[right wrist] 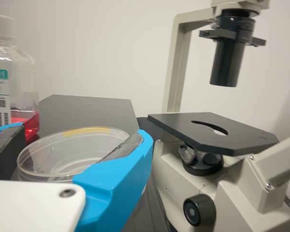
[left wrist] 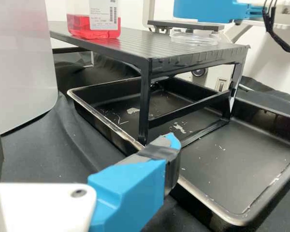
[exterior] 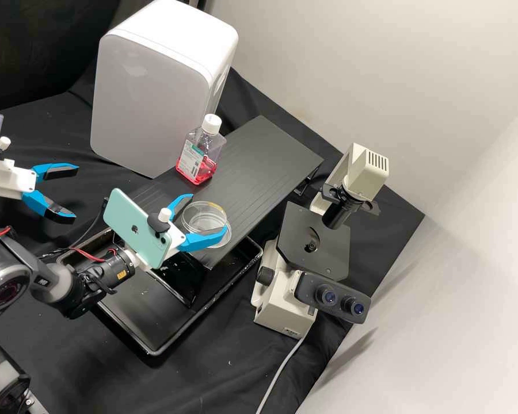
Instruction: Place the lid on the petri dish
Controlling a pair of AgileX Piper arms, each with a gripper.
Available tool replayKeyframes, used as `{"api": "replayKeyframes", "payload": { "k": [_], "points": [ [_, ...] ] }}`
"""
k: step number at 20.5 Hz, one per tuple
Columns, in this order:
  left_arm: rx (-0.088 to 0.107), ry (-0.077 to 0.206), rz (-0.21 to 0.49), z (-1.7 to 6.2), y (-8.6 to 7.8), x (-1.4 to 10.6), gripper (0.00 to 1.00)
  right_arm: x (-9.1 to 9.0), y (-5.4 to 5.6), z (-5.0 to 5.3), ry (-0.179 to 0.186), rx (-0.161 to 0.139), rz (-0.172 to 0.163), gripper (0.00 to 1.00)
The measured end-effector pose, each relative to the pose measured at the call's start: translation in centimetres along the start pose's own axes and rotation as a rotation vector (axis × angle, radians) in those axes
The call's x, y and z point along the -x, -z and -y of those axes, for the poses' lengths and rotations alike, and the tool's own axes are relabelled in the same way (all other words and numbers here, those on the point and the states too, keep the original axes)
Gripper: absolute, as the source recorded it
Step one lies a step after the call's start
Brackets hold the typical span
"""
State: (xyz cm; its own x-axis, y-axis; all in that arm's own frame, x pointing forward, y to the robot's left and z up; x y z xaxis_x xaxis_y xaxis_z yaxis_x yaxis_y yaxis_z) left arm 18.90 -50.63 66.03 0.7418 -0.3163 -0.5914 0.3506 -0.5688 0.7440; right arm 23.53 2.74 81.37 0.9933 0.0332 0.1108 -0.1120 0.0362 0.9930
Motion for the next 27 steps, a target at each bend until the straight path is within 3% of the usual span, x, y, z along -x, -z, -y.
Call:
{"api": "replayKeyframes", "payload": {
  "k": [7, 9, 11, 21, 27],
  "points": [
    [0.000, 0.000, 0.000, 0.00, 0.0, 0.0, 1.00, 0.3, -0.9, 0.5, 0.036, 0.008, 0.024, 0.00],
    [0.000, 0.000, 0.000, 0.00, 0.0, 0.0, 1.00, 0.2, -1.2, 0.6, 0.039, -0.017, 0.031, 0.00],
    [0.000, 0.000, 0.000, 0.00, 0.0, 0.0, 1.00, 0.2, -1.3, 0.6, 0.043, -0.019, 0.033, 0.00],
    [0.000, 0.000, 0.000, 0.00, 0.0, 0.0, 1.00, 0.2, -1.4, 0.5, 0.041, -0.018, 0.033, 0.00],
    [0.000, 0.000, 0.000, 0.00, 0.0, 0.0, 1.00, 0.2, -2.0, -0.1, 0.011, -0.062, 0.060, 0.00]
  ]
}}
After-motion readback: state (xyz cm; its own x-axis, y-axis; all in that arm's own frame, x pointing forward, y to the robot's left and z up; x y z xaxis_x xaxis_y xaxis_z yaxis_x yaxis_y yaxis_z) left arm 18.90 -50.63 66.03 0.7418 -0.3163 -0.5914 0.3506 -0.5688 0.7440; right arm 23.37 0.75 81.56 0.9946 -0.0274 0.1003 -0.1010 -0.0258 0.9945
